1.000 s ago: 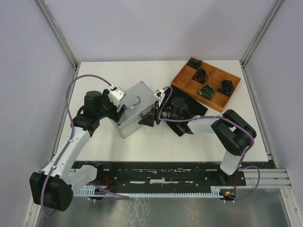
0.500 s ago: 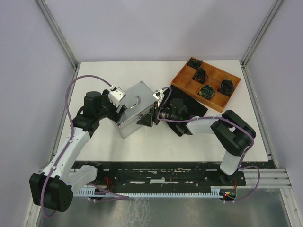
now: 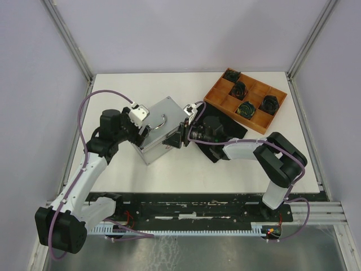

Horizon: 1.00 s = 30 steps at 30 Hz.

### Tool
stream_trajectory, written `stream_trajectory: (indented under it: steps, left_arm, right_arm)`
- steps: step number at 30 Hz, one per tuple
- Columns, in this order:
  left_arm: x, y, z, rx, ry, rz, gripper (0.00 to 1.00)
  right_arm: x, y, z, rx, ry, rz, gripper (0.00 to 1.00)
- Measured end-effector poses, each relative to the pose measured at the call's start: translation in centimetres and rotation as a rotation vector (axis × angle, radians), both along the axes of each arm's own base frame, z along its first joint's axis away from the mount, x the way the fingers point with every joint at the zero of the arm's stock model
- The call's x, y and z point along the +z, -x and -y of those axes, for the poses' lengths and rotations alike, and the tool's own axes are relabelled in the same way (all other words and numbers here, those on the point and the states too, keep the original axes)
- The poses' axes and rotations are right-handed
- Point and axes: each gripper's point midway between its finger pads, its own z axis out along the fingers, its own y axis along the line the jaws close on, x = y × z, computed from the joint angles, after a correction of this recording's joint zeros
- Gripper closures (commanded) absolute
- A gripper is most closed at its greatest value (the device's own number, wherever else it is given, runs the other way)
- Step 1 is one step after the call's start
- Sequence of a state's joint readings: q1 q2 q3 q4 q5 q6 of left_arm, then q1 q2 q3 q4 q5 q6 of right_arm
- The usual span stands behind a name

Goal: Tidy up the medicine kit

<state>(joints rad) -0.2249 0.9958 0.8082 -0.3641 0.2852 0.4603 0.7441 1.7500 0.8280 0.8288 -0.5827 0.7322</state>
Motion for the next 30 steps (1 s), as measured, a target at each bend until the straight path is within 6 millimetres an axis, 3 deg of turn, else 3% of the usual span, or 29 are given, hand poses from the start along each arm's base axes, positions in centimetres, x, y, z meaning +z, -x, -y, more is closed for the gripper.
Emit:
stream_trajectory:
  steps: [7, 14, 22, 30]
  left_arm:
    - [0.0, 0.0, 0.0, 0.0, 0.0, 0.0, 0.13]
    - [0.1, 0.1, 0.0, 0.0, 0.001, 0.003, 0.13]
    - [0.3, 0.5, -0.1, 0.0, 0.003, 0.012, 0.13]
    - [0.5, 1.0, -0.2, 0.0, 0.007, 0.029, 0.12]
  right_arm:
    - [0.0, -0.3, 0.0, -0.011, 0.007, 0.004, 0.34]
    - [0.2, 0.1, 0.7, 0.009, 0.064, 0.079, 0.27]
    - [1.6, 2.2, 3.5, 0.111, 0.228, 0.306, 0.17]
    - [3.9, 2.1, 6.1, 0.159, 0.404, 0.588, 0.1]
